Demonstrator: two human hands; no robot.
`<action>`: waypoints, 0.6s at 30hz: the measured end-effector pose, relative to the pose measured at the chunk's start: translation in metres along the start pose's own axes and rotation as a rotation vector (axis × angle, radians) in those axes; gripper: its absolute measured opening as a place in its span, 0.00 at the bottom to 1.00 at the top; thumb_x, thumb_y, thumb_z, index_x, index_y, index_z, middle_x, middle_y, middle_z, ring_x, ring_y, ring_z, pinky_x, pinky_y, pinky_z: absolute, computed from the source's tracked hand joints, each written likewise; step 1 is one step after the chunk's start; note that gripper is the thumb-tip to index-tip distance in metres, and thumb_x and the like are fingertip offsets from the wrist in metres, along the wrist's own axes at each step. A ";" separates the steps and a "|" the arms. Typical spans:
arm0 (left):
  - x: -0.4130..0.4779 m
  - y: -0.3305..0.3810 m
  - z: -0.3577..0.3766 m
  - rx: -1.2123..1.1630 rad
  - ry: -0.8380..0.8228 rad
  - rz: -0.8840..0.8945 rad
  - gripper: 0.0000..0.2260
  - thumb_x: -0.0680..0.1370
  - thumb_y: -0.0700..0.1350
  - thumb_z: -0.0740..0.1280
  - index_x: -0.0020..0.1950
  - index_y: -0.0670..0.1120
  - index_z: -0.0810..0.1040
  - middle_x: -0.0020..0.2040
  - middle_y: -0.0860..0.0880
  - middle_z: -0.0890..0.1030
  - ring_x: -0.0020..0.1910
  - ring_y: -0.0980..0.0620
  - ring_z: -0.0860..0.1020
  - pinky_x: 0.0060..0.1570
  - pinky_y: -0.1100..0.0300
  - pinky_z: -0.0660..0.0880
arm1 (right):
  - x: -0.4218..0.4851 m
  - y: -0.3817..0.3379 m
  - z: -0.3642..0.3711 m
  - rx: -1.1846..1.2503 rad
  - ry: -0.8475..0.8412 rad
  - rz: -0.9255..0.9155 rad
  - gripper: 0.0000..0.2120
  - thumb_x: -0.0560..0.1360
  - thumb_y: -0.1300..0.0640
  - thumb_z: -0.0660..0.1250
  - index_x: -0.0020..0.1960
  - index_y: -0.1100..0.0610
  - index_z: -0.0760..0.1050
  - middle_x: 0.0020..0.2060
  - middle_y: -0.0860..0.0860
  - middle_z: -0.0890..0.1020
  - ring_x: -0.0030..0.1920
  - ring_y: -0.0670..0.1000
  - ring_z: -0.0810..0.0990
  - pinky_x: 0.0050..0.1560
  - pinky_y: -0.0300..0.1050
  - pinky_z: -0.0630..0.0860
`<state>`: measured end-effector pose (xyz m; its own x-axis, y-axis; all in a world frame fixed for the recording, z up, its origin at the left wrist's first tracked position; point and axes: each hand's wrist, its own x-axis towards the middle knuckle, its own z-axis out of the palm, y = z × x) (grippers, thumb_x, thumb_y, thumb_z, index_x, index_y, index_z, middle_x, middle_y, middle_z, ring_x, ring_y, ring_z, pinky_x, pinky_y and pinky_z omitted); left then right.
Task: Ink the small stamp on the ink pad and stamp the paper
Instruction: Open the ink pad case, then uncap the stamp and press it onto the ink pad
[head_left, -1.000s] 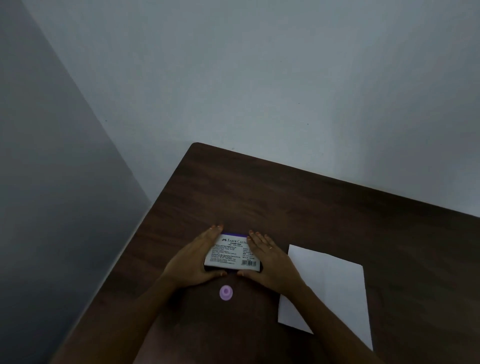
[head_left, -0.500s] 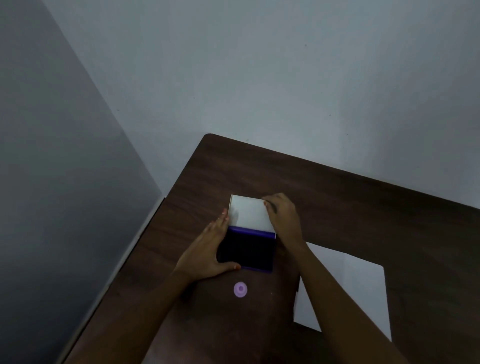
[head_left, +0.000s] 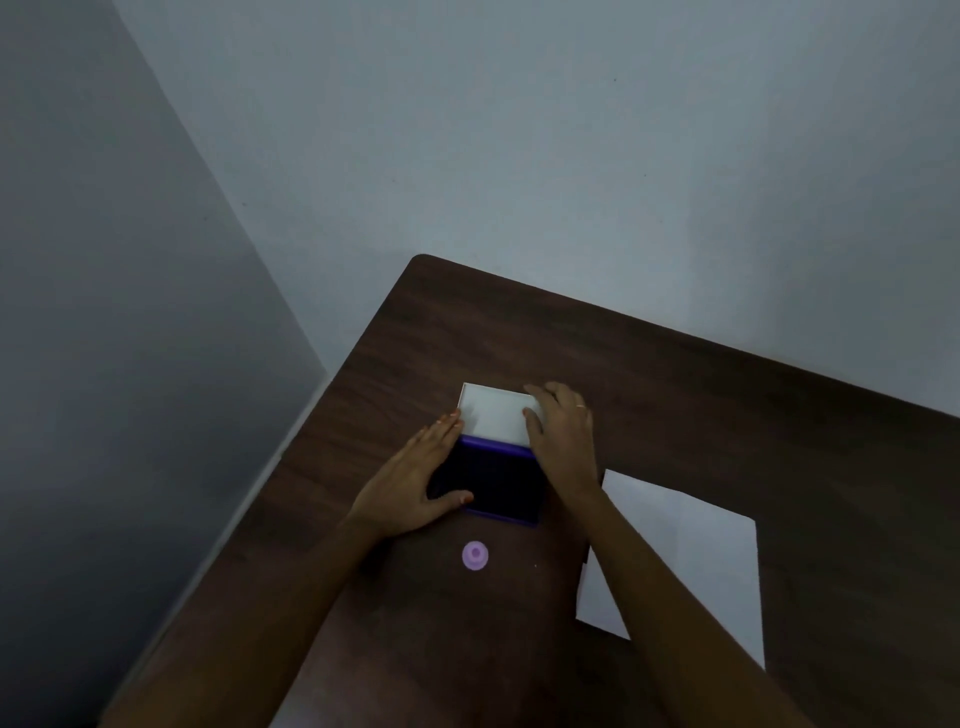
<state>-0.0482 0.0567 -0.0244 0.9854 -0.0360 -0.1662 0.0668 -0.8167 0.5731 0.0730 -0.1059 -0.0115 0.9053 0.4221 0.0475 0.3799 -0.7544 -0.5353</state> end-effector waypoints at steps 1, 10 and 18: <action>-0.001 -0.001 0.001 -0.035 0.040 -0.016 0.41 0.68 0.71 0.54 0.73 0.53 0.43 0.74 0.56 0.46 0.71 0.61 0.46 0.70 0.58 0.50 | -0.011 -0.003 -0.001 0.042 -0.020 -0.033 0.14 0.77 0.60 0.60 0.62 0.59 0.72 0.62 0.58 0.75 0.63 0.55 0.70 0.65 0.49 0.64; -0.033 0.029 0.027 -0.134 0.513 -0.223 0.18 0.78 0.41 0.62 0.68 0.45 0.68 0.73 0.45 0.63 0.71 0.50 0.61 0.66 0.57 0.58 | -0.113 -0.037 0.000 0.171 -0.334 -0.198 0.18 0.74 0.52 0.65 0.62 0.56 0.71 0.62 0.54 0.73 0.61 0.51 0.70 0.61 0.40 0.66; -0.073 0.076 0.056 -0.580 0.568 -0.422 0.11 0.77 0.38 0.62 0.59 0.45 0.75 0.58 0.45 0.76 0.58 0.50 0.74 0.61 0.54 0.70 | -0.132 -0.036 0.003 0.269 -0.334 -0.017 0.10 0.76 0.60 0.61 0.55 0.61 0.75 0.56 0.58 0.77 0.55 0.54 0.74 0.57 0.45 0.71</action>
<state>-0.1241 -0.0354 -0.0138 0.7798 0.6140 -0.1221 0.3560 -0.2744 0.8933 -0.0605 -0.1326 -0.0009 0.7712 0.6062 -0.1942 0.2908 -0.6069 -0.7397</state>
